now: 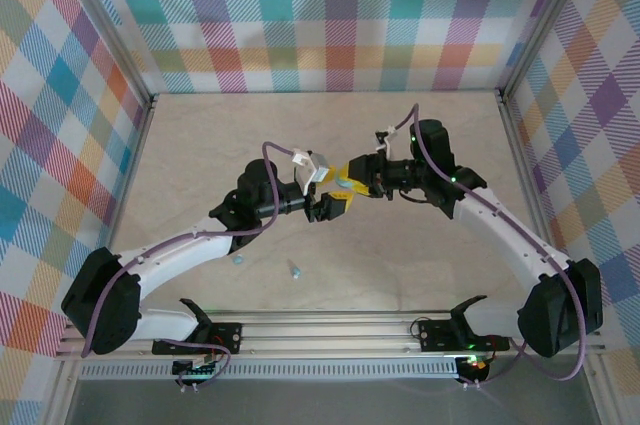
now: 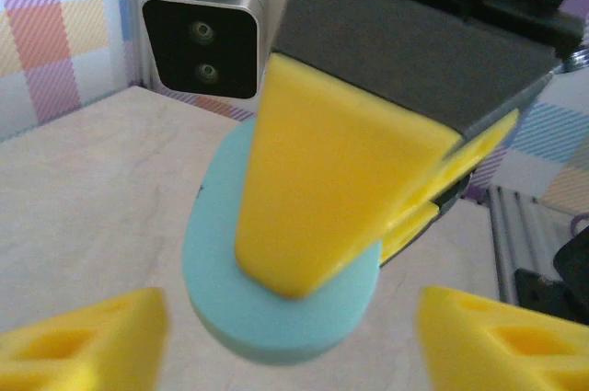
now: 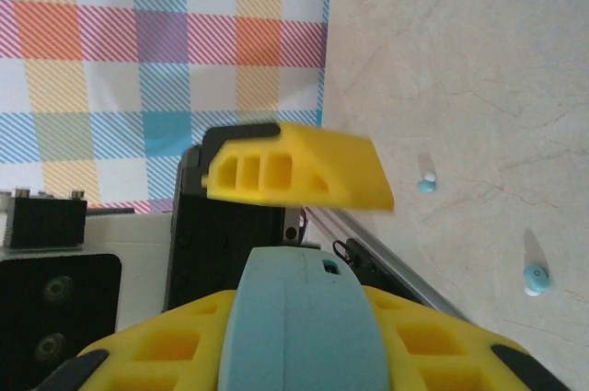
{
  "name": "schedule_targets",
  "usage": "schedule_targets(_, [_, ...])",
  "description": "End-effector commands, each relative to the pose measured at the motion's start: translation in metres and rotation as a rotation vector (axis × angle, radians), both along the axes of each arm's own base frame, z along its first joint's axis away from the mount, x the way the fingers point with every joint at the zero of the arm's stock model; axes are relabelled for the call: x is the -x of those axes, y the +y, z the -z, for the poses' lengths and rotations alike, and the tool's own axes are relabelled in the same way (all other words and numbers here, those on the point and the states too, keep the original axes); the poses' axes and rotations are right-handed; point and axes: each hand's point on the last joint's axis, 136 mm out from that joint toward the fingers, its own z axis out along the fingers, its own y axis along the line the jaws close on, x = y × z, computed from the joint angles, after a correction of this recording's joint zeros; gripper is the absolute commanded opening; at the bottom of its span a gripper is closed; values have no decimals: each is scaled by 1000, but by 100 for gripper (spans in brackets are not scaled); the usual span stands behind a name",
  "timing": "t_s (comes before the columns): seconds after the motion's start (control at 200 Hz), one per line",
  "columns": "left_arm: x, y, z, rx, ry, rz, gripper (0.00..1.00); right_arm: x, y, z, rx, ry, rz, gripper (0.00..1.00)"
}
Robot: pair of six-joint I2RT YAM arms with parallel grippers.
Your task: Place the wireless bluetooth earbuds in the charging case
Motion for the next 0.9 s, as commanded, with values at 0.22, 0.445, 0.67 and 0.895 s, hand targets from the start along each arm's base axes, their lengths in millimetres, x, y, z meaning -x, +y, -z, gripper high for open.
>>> schedule_targets(0.22, [8, 33, 4, -83, -42, -109, 100, -29, -14, 18, 72, -24, 59, 29])
schedule_targets(0.445, [4, 73, 33, -210, 10, -293, 100, -57, -19, 95, 290, 8, 46, 29])
schedule_targets(0.67, [-4, 110, 50, -266, 88, -482, 100, -99, -17, 183, 459, 87, 22, 27])
schedule_targets(0.895, [-4, 132, 53, -247, 110, -575, 100, -132, -7, 232, 524, 149, -29, 28])
